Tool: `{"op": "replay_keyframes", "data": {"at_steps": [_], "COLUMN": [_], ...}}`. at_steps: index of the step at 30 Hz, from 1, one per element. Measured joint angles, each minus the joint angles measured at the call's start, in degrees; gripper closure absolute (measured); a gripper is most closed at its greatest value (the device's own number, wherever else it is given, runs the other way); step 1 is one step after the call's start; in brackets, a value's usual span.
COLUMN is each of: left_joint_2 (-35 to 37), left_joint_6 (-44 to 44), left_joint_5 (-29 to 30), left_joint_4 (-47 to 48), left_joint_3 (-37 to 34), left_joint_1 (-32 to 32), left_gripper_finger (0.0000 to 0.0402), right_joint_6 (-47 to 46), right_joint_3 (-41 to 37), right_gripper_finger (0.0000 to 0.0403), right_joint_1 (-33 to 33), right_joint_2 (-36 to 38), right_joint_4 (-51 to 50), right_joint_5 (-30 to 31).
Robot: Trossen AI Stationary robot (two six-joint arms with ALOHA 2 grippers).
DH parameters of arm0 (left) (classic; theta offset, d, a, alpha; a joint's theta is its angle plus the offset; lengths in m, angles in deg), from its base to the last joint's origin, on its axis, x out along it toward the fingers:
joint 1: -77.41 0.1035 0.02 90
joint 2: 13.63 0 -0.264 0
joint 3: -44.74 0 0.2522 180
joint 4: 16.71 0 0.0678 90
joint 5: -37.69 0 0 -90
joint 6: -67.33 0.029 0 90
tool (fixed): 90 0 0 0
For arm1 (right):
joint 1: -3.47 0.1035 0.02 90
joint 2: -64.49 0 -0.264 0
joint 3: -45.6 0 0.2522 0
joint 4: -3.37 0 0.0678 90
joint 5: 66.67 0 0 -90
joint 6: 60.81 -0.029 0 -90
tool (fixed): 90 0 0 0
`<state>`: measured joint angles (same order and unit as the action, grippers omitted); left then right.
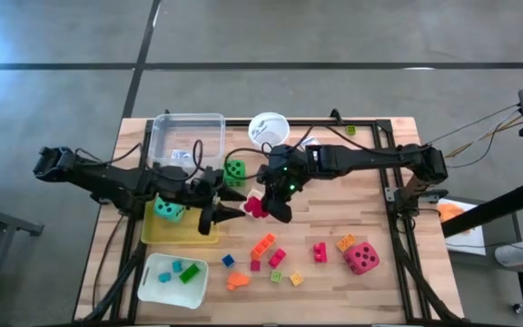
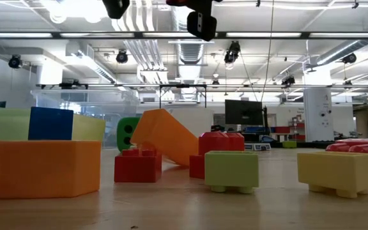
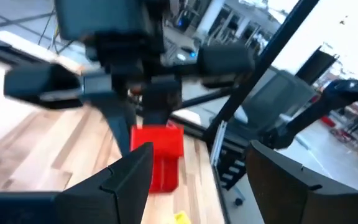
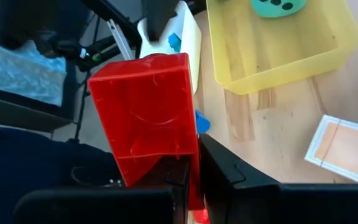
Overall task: Pick & Place Toys
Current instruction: Put the top red game piece into the white bin
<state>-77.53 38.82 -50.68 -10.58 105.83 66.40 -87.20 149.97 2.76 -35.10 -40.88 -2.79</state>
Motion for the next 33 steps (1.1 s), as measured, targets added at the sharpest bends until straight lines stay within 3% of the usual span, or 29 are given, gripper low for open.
{"op": "replay_keyframes", "data": {"at_steps": [8,22,28,33], "left_joint_2": [0.0,-2.7,-3.0,-3.0], "left_joint_6": [-4.4,-10.4,-10.4,-9.2], "left_joint_5": [0.0,0.0,-0.2,-0.4], "left_joint_4": [6.2,4.5,4.5,4.4], "left_joint_3": [0.0,0.0,0.0,0.0], "left_joint_1": [0.3,0.8,0.9,0.9], "left_gripper_finger": [0.0145,0.0021,0.0020,0.0058], "right_joint_6": [-2.1,-2.6,-2.6,-3.1], "right_joint_3": [0.0,-0.1,-0.1,-0.1], "right_gripper_finger": [0.0385,0.0385,0.0385,0.0385], "right_joint_1": [0.0,0.0,0.1,0.1], "right_joint_2": [0.0,-1.6,-1.6,-1.6], "right_joint_4": [1.2,2.9,4.5,5.8], "right_joint_5": [-1.0,-1.4,-2.5,-3.7]}}
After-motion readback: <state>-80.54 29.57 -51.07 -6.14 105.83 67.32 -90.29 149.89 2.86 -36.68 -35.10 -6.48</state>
